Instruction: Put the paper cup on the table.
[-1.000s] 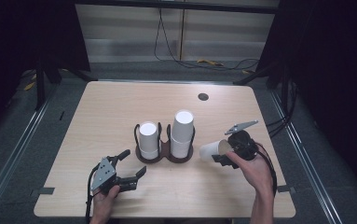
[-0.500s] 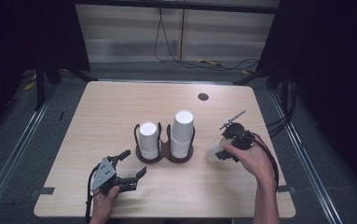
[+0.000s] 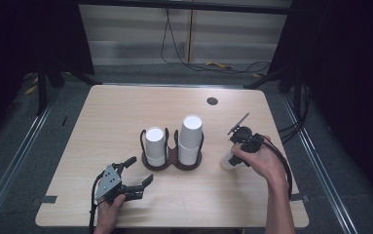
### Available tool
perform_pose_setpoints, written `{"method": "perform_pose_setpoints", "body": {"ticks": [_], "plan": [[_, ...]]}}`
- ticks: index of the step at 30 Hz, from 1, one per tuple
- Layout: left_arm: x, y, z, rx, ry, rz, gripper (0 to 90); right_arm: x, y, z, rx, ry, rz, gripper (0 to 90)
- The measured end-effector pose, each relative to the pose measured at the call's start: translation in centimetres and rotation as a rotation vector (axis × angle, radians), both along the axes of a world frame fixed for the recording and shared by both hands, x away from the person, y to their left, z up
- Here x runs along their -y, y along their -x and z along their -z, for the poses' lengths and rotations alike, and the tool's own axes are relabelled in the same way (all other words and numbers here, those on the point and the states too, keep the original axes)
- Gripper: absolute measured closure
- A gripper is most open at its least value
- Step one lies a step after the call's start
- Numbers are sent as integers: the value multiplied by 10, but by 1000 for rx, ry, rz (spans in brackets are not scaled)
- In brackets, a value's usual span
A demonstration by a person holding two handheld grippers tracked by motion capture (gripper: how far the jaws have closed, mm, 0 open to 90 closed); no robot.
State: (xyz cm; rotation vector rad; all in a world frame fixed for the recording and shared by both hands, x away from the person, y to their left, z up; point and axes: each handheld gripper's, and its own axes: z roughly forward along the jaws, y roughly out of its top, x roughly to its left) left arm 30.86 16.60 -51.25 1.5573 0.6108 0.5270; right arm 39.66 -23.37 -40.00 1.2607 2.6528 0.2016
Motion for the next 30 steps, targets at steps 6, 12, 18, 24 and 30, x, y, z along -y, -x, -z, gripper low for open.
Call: {"method": "perform_pose_setpoints", "body": {"ticks": [6, 12, 18, 24, 30], "plan": [[0, 0, 0, 0, 1, 2, 155, -4, -4, 4, 40, -34, -9, 186], [0, 0, 0, 0, 0, 1, 155, -6, -6, 10, 69, -71, -11, 173], [0, 0, 0, -1, 1, -1, 155, -10, -6, 9, 103, -106, -12, 149], [0, 0, 0, 0, 0, 0, 155, -8, -2, 7, 155, -150, -3, 151], [0, 0, 0, 0, -1, -1, 155, 0, 3, 8, 219, -232, 29, 142]]}}
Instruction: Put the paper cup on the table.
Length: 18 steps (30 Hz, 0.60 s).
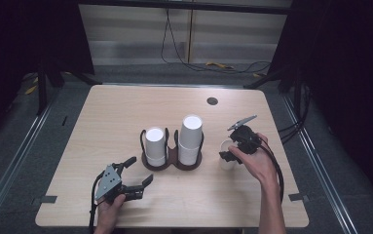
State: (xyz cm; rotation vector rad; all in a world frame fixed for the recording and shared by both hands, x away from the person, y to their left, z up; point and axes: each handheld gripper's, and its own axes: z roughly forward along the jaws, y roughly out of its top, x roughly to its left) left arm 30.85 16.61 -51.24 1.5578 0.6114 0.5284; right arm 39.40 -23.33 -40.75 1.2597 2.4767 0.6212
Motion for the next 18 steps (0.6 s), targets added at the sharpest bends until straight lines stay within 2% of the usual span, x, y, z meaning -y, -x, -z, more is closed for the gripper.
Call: {"method": "perform_pose_setpoints", "body": {"ticks": [3, 6, 7, 8, 11, 13, 18], "plan": [[0, 0, 0, 0, 1, -1, 155, 5, 3, -1, 41, -66, 11, 139], [0, 0, 0, -1, 1, -1, 155, 7, 7, -4, 91, -103, 28, 136], [0, 0, 0, -1, 1, -1, 155, 7, 7, -4, 91, -103, 28, 136], [0, 0, 0, -1, 1, -1, 155, 7, 10, -7, 114, -128, 31, 135], [0, 0, 0, -1, 0, -2, 155, 7, 14, -9, 161, -144, 45, 136], [0, 0, 0, -1, 1, -2, 156, 7, 18, -10, 211, -172, 65, 135], [0, 0, 0, -1, 0, -2, 156, 10, 30, -7, 300, -238, 111, 147]]}}
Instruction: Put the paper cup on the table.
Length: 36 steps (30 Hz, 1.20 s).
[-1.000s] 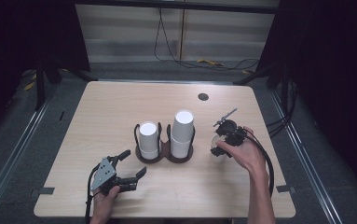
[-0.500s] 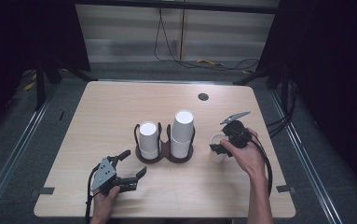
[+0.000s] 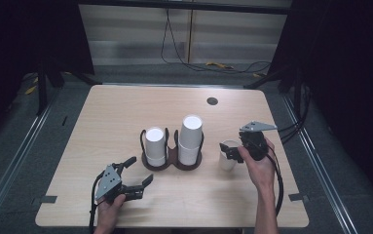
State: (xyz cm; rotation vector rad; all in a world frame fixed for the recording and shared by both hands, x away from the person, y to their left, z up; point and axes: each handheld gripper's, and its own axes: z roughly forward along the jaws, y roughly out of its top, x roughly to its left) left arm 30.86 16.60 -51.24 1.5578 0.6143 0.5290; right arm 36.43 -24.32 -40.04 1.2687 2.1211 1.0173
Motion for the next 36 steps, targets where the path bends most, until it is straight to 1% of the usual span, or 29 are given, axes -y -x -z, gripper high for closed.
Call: {"method": "perform_pose_setpoints", "body": {"ticks": [2, 5, 7, 8, 9, 10, 13, 14, 16, 17, 19, 20, 21, 22, 23, 25, 26, 27, 28, 29, 30, 31, 32, 33, 34, 35, 36], "plan": [[0, 0, 0, -1, 0, -1, 156, -1, 6, 1, 39, -7, 21, 141], [0, 0, 0, -1, 0, -4, 155, -1, 16, 1, 92, -46, 46, 140], [0, 0, 0, -4, -1, -11, 156, -1, 21, 2, 122, -61, 64, 140], [0, 0, 0, -5, -2, -13, 156, -1, 25, 3, 136, -76, 78, 140], [0, 0, 0, -4, -9, -13, 156, -2, 29, 5, 145, -88, 81, 139], [0, 0, 0, -10, -5, -16, 156, -2, 32, 7, 156, -99, 83, 140], [0, 0, 0, -4, -13, -12, 156, -5, 43, 13, 191, -105, 113, 140], [1, 0, 0, -8, -10, -23, 156, -7, 46, 15, 200, -111, 115, 140], [1, 0, -1, -12, -12, -31, 156, -11, 53, 18, 227, -118, 110, 135], [1, 0, -1, -13, -14, -37, 156, -13, 56, 20, 232, -126, 110, 135], [1, 0, -1, -16, -14, -38, 156, -15, 59, 21, 240, -124, 108, 135], [1, 1, -1, -18, -16, -41, 156, -20, 64, 24, 269, -131, 113, 135], [2, 1, -1, -18, -18, -48, 156, -22, 67, 25, 281, -127, 123, 136], [2, 1, -1, -18, -26, -50, 154, -24, 69, 27, 289, -131, 122, 137], [3, 1, -1, -22, -28, -52, 154, -28, 73, 30, 304, -120, 126, 137], [3, 1, -1, -25, -30, -55, 154, -32, 75, 32, 306, -120, 124, 139], [3, 1, -1, -26, -24, -65, 154, -40, 80, 35, 326, -121, 107, 135], [3, 1, -1, -26, -24, -65, 155, -45, 83, 37, 332, -123, 98, 134], [3, 1, -1, -25, -23, -70, 155, -45, 83, 37, 332, -123, 98, 134], [3, 3, -1, -13, -32, -72, 154, -52, 85, 42, 338, -141, 75, 134], [3, 3, -1, -13, -32, -72, 155, -52, 85, 42, 338, -141, 75, 134], [4, 2, -1, -13, -34, -71, 155, -59, 87, 48, 349, -159, 71, 132], [4, 2, -1, -13, -34, -71, 155, -59, 87, 48, 349, -159, 71, 132], [3, 2, -1, -16, -30, -75, 155, -66, 87, 56, 360, -184, 53, 132], [3, 2, -1, -16, -30, -75, 155, -66, 87, 56, 360, -184, 53, 132], [3, 2, -1, -16, -23, -74, 155, -73, 88, 65, 371, -196, 44, 132], [3, 2, -1, -16, -23, -74, 155, -73, 88, 65, 371, -196, 44, 132]]}}
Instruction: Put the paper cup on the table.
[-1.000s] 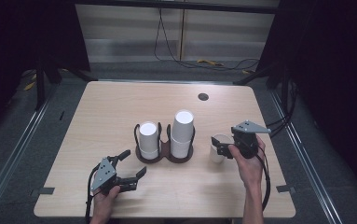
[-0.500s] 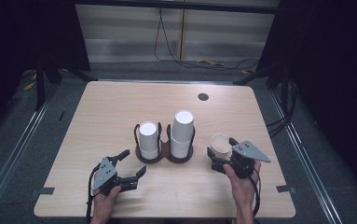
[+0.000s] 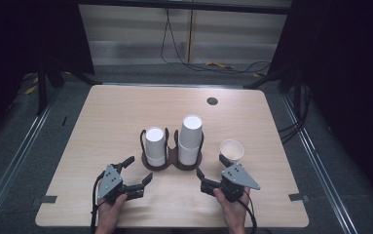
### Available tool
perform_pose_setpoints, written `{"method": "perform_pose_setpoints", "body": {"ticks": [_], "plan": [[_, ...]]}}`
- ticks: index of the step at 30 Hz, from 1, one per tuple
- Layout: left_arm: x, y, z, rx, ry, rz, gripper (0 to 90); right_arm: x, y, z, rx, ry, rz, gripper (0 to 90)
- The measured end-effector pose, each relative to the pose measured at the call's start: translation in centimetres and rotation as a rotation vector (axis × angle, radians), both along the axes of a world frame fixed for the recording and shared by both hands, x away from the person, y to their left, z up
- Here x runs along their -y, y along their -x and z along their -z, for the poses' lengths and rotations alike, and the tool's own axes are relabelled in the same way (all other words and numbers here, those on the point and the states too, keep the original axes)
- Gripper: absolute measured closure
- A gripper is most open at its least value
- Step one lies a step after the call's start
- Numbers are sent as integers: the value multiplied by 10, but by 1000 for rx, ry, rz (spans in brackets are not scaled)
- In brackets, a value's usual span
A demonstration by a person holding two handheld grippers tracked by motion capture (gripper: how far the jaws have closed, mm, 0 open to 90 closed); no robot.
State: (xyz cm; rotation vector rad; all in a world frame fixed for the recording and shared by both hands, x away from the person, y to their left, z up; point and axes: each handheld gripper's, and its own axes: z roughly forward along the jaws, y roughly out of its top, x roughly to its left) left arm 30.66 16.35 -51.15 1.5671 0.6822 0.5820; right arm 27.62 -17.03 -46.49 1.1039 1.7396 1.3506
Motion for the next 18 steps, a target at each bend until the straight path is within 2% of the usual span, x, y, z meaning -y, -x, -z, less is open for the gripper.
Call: {"method": "perform_pose_setpoints", "body": {"ticks": [1, 5, 9, 10, 14, 18], "plan": [[0, 0, 0, 1, -5, -4, 155, -6, -1, 9, 3, -32, -13, 132], [0, 0, 0, -1, -1, -1, 155, -15, -3, 22, 3, -51, -36, 134], [0, 0, 0, -8, 4, 1, 153, -24, -5, 32, 12, -35, -41, 137], [-1, -1, 0, -6, 3, 3, 153, -25, -6, 33, 19, -24, -38, 142], [-1, -1, 0, -11, 8, 5, 154, -25, -7, 36, 29, -44, -37, 142], [-1, -1, 0, -11, 10, 6, 154, -25, -10, 36, -4, -47, -37, 137]]}}
